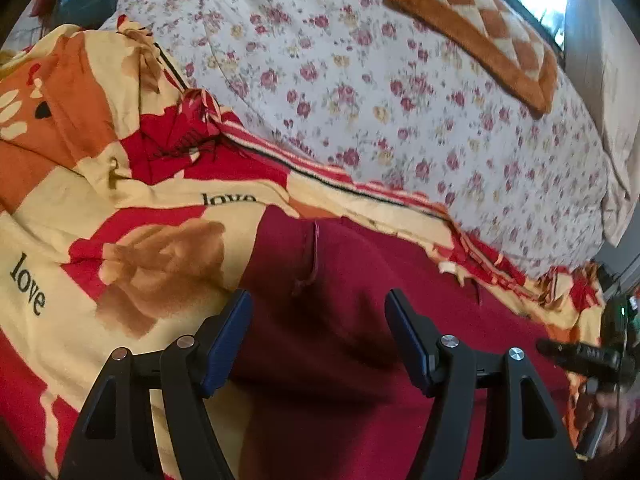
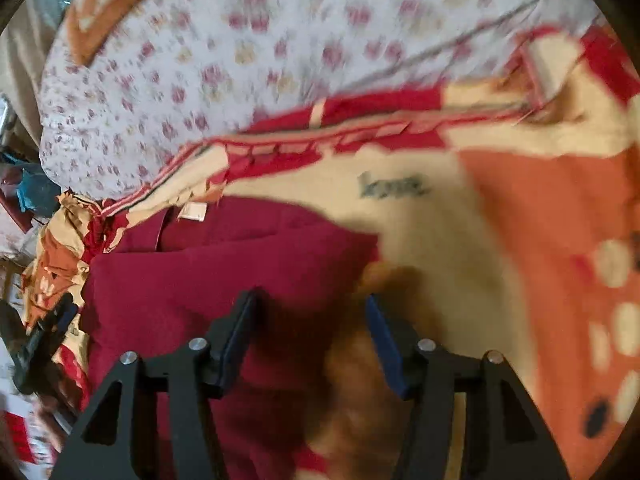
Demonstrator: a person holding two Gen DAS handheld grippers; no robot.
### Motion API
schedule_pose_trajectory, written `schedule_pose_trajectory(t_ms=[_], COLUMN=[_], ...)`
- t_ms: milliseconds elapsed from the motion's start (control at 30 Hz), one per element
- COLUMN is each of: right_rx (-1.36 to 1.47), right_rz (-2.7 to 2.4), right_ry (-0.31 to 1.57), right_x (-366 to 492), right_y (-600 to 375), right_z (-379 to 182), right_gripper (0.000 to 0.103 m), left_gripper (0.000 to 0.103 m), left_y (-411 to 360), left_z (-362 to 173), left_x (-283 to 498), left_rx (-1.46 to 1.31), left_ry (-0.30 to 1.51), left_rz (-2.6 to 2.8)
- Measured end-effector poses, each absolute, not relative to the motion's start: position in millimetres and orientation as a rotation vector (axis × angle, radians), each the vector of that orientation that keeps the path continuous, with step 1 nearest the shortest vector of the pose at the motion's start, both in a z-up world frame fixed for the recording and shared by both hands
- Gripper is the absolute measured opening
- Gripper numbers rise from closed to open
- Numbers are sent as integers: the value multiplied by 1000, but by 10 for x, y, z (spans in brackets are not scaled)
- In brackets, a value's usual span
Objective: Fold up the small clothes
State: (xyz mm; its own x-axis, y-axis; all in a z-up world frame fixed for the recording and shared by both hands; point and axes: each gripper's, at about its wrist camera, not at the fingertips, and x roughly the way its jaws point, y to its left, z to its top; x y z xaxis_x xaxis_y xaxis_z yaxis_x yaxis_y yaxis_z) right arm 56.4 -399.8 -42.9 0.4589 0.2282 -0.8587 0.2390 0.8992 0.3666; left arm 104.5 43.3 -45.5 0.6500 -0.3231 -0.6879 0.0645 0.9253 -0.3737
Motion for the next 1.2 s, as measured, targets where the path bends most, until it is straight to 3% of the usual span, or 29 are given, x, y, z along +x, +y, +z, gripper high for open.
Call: schedule_pose_trajectory(t_ms=[33, 67, 200, 267, 400, 433, 533, 733, 933, 1133, 1200], right_rx=[467, 420, 193, 234, 346, 370, 372, 108, 186, 217, 230], right_rz=[5, 0, -115, -102, -49, -31, 5, -30, -60, -37, -20], right_ry=[1112, 1105, 1071, 1083, 1046, 1039, 1032, 1149, 1080, 1063, 1070], right_x=[643, 683, 788, 761, 471, 391, 149, -77, -280, -450, -483], right_y=[-3960, -3921, -3856, -3915, -3998, -3992, -3885, -3565, -3676, -3622, -3596], right_z=[-475, -472, -411, -419, -233, -190, -84, -310, -71, -1, -27], right_gripper=[29, 22, 18, 20, 53, 55, 55, 55, 59, 64, 64], left_gripper=[48, 48, 48, 48, 48, 48, 48, 48, 48, 48, 43], left_y=[420, 404, 358, 344, 331, 327, 320, 401, 486, 207, 131], left_z=[-479, -510, -571, -582, -592, -593, -590, -521, -399, -373, -385], left_x=[1057, 1074, 1108, 1098, 1070, 1066, 1043, 928, 847, 887, 951], left_rx=[-326, -318, -285, -269, -252, -251, -249, -293, -393, -276, -239], left_ry=[847, 861, 883, 883, 878, 876, 866, 835, 800, 818, 827], left_rz=[-222, -217, -198, -193, -187, -184, -176, -192, -276, -293, -273])
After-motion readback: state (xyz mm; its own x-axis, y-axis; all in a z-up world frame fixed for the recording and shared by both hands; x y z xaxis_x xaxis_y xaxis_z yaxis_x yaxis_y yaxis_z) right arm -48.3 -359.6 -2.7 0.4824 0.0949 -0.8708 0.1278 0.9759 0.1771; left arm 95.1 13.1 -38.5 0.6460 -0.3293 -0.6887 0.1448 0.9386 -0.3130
